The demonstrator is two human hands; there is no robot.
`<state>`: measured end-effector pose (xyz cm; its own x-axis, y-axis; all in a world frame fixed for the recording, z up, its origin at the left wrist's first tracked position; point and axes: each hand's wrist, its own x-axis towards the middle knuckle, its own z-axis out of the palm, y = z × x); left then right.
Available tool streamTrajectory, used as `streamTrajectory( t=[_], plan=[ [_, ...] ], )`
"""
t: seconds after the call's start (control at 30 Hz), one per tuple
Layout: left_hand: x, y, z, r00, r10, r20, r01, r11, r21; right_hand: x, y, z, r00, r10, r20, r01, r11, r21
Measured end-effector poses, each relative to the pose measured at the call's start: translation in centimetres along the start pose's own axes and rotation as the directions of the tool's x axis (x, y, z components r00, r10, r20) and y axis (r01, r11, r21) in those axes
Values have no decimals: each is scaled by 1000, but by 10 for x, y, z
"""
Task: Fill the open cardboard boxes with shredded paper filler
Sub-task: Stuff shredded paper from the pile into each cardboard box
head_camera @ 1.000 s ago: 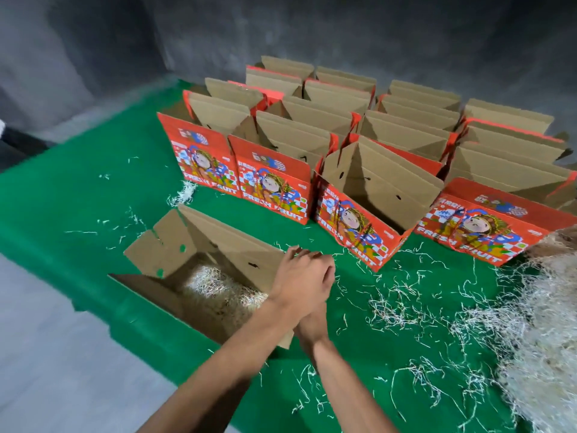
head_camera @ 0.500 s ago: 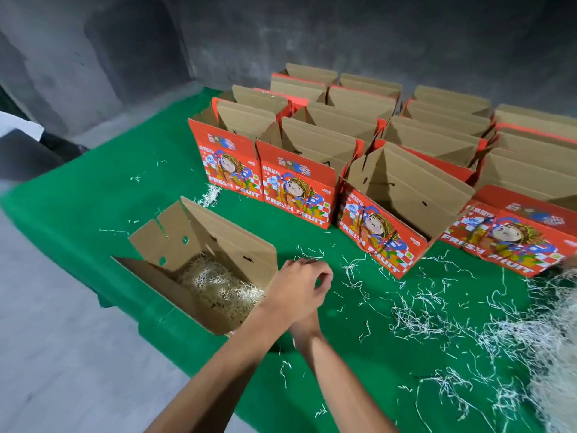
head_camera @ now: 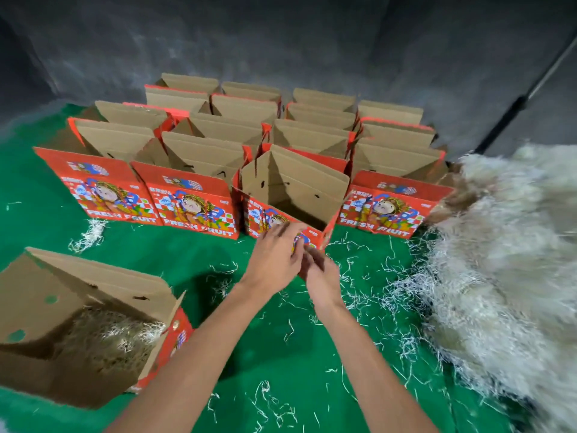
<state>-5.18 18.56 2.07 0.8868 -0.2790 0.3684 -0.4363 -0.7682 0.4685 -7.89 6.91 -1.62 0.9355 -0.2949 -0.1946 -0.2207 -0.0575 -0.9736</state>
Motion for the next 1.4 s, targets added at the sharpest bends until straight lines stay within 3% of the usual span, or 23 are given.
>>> streamTrajectory(
  t=[0.17, 0.4, 0.47, 0.57, 0.73, 0.97, 1.17, 1.4],
  plan=[
    [48, -5, 21, 996, 20, 88, -35, 984, 174, 33, -23, -43, 995, -73, -64, 73, 997, 6],
    [95, -31, 38, 969, -79, 235, -27, 908, 418, 76, -13, -49, 978, -193, 85, 211, 902, -377],
    [103, -36, 41, 954, -98, 283, -30, 908, 417, 87, -13, -47, 980, -147, 132, 186, 910, -370],
    [110, -36, 47, 943, -20, 331, -105, 929, 355, 103, -15, -47, 978, -135, 159, 186, 910, -370],
    [105, -15, 58, 919, 137, 369, -230, 947, 223, 101, -12, -73, 950, -309, -34, 280, 897, -342],
    [85, 36, 70, 877, 186, 443, -289, 941, 177, 84, -4, -128, 952, -74, -296, 17, 982, -190],
    [50, 70, 73, 878, 196, 437, -285, 947, 149, 66, -1, -160, 990, 62, -131, -99, 950, -298],
    [15, 90, 75, 834, 270, 482, -384, 910, 155, 36, 4, -186, 995, 96, -22, -95, 887, -453]
  ],
)
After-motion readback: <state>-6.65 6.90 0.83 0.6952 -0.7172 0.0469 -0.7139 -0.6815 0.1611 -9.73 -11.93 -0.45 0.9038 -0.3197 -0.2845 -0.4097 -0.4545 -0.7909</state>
